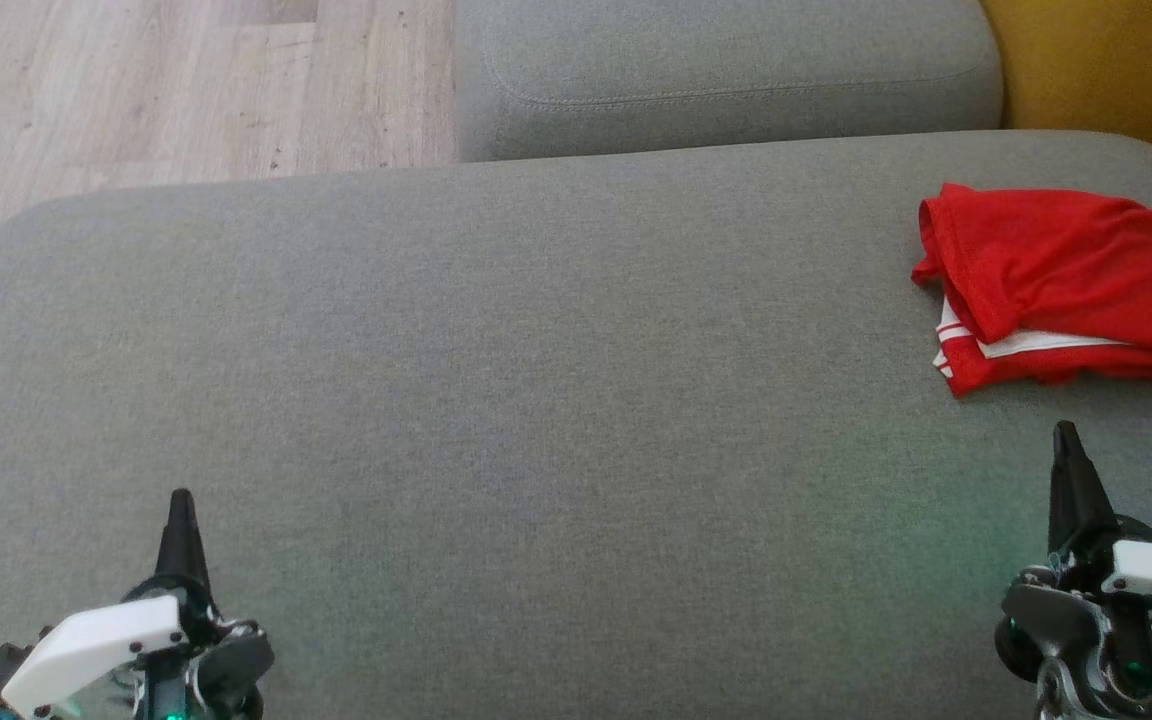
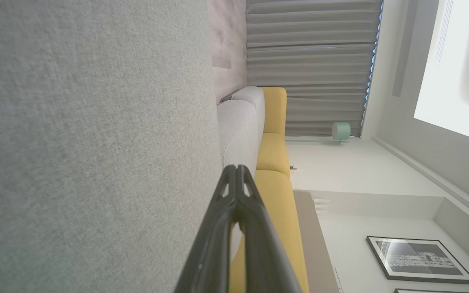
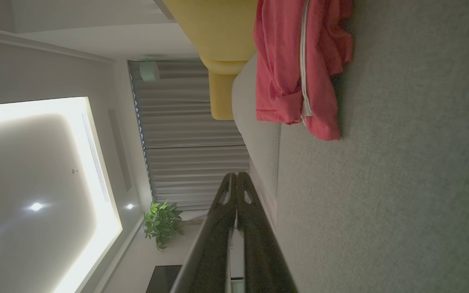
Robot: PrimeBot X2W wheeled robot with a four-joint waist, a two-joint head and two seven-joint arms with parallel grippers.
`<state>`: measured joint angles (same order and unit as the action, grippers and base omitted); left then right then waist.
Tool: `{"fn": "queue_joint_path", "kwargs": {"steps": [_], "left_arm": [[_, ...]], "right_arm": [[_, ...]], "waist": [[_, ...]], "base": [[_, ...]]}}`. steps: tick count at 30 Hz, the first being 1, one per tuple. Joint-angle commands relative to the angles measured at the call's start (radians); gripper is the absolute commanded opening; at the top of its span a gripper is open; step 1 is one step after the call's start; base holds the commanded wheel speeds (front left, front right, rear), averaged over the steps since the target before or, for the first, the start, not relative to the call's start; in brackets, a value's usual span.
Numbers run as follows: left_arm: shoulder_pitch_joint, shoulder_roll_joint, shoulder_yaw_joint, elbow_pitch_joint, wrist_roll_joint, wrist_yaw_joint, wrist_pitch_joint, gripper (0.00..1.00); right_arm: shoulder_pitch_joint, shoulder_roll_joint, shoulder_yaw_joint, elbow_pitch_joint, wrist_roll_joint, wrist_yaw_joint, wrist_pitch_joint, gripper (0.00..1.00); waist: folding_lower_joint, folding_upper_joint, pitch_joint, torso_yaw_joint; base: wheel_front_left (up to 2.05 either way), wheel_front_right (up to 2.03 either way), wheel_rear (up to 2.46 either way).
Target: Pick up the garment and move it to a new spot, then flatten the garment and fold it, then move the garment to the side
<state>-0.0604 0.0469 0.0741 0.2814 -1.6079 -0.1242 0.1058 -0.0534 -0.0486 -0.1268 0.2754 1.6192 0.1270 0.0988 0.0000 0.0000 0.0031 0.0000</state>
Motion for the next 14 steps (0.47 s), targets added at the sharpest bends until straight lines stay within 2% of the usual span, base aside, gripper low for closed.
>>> {"fn": "queue_joint_path", "kwargs": {"steps": [1,14], "left_arm": [[-0.048,0.004,0.040,-0.036,0.000,-0.007,0.008,0.00],[-0.048,0.004,0.040,-0.036,0.000,-0.007,0.008,0.00]], "right_arm": [[-0.054,-0.007,0.020,-0.031,-0.005,0.004,0.008,0.00],[-0.054,-0.006,0.019,-0.031,-0.006,0.004,0.010,0.00]], "waist": [[0.0000,0.0000,0.000,0.000],[0.0000,0.0000,0.000,0.000]], "base": [[0.00,0.00,0.00],[0.00,0.00,0.00]]}}
